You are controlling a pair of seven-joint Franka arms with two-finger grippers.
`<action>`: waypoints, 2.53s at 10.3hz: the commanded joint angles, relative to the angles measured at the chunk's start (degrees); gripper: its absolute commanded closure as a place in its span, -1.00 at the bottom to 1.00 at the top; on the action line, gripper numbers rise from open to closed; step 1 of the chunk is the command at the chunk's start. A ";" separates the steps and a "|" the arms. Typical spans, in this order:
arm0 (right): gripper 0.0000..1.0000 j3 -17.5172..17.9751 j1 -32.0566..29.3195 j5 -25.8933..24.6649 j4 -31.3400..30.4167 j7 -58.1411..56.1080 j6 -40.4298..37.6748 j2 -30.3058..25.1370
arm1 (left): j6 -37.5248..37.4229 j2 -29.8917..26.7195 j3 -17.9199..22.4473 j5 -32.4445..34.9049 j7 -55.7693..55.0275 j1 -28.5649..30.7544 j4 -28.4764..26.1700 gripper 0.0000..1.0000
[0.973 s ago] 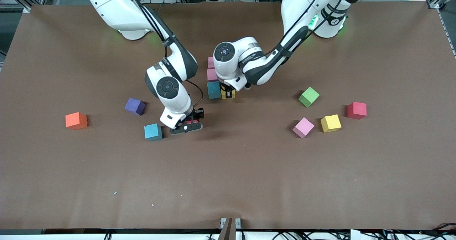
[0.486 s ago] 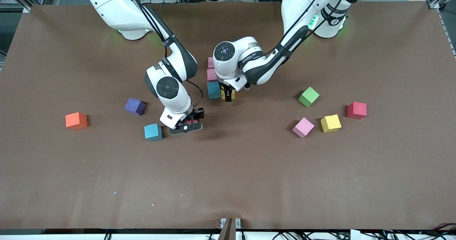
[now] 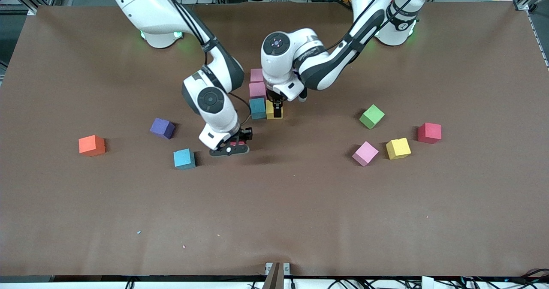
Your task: Arrange 11 blocks into digit 3
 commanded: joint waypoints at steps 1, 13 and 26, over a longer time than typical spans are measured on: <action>0.51 0.05 1.84 0.28 1.52 4.70 -0.35 1.55 | -0.28 -6.39 -3.91 1.44 6.03 7.58 -5.24 -1.00; 0.51 -0.03 6.95 1.33 1.79 10.17 0.53 4.98 | -3.97 -5.80 -4.26 -0.67 67.99 35.71 -6.31 -1.00; 0.49 -0.03 8.26 1.42 -0.58 11.84 -0.08 4.81 | -3.18 2.99 -3.74 -1.46 78.15 38.55 -3.32 -1.00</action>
